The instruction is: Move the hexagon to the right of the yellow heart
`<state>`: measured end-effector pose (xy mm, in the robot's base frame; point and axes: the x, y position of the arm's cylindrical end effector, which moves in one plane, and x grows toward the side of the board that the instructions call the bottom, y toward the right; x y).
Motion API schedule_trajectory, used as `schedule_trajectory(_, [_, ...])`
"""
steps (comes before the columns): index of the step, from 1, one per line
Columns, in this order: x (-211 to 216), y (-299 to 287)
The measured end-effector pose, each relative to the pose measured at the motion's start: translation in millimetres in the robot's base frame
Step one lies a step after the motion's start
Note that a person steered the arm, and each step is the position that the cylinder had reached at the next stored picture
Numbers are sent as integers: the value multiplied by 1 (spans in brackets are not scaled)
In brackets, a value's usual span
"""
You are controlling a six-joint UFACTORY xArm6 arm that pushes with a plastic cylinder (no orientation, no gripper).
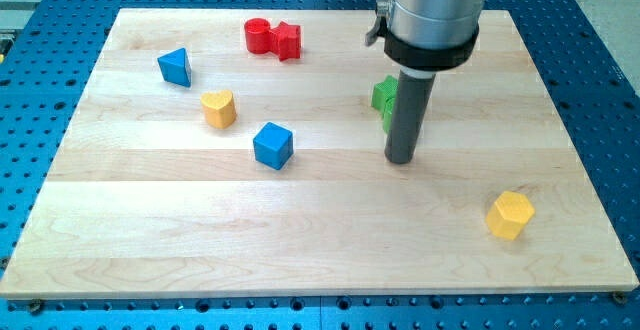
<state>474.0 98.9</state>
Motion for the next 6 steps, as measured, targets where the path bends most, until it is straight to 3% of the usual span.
schedule_trajectory(1, [-7,98])
schedule_trajectory(2, [18,200])
schedule_trajectory(3, [82,171])
schedule_trajectory(5, [106,28])
schedule_trajectory(6, [59,-27])
